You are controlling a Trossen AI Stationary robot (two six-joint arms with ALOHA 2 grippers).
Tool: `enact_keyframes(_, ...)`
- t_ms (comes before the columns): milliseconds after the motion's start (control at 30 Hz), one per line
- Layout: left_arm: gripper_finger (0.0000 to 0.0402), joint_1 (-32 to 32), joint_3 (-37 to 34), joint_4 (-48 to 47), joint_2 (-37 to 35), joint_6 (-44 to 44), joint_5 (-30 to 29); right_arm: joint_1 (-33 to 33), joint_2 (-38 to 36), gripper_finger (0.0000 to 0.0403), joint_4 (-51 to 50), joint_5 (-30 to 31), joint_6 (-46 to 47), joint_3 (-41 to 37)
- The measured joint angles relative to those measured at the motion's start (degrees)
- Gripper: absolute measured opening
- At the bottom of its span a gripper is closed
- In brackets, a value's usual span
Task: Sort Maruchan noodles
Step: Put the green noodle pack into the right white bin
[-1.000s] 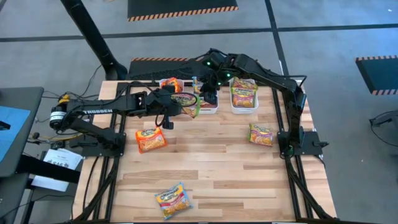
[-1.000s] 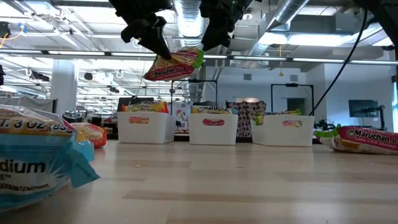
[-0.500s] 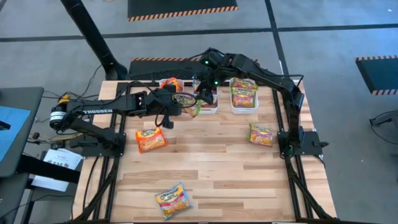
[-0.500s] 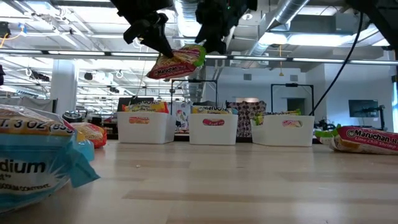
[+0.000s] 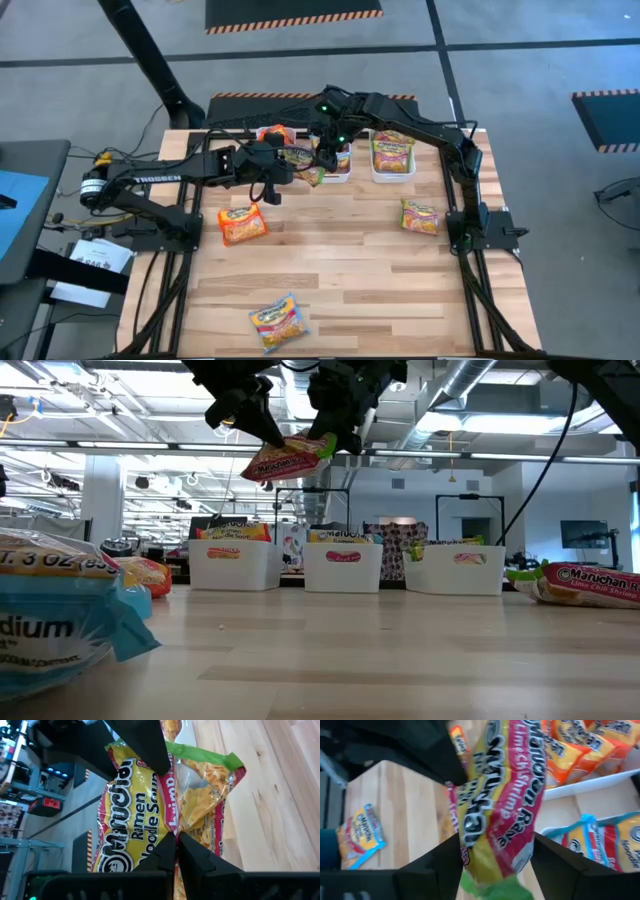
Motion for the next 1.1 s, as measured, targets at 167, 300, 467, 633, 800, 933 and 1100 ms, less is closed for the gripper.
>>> enact_keyframes(167, 0.0000, 0.02, 0.00, 1.04, 0.00, -0.11, -0.02, 0.58, 0.02, 0.0196, 0.37, 2.00, 0.71, 0.00)
enact_keyframes(300, 0.0000, 0.02, 0.00, 1.28, 0.00, -0.20, -0.02, 1.02, 0.02, 0.0117, 0.48, 2.10, 2.39, 0.00)
enact_keyframes(467, 0.0000, 0.02, 0.00, 1.21, 0.00, -0.84, 0.09, 1.47, 0.02, 0.0018, 0.64, 2.09, 3.07, 0.00)
enact_keyframes(633, 0.0021, 0.17, 0.02, -0.50, 0.00, -7.19, 0.24, 1.91, 0.02, 0.0012, 0.70, 2.23, 3.28, 0.00)
enact_keyframes(800, 0.0067, 0.56, 0.02, -1.15, 0.00, -14.16, 3.95, 2.52, 0.04, 0.0006, 0.50, 2.18, 3.54, 0.00)
enact_keyframes(933, 0.0108, 0.70, 0.02, -0.30, 0.00, -21.11, 7.52, 2.55, 0.04, 0.0006, -0.21, 2.16, 3.28, 0.00)
enact_keyframes(1100, 0.0139, 0.70, 0.02, 1.40, 0.00, -28.34, 7.50, 2.38, 0.04, 0.0005, -3.22, 2.31, 2.02, 0.00)
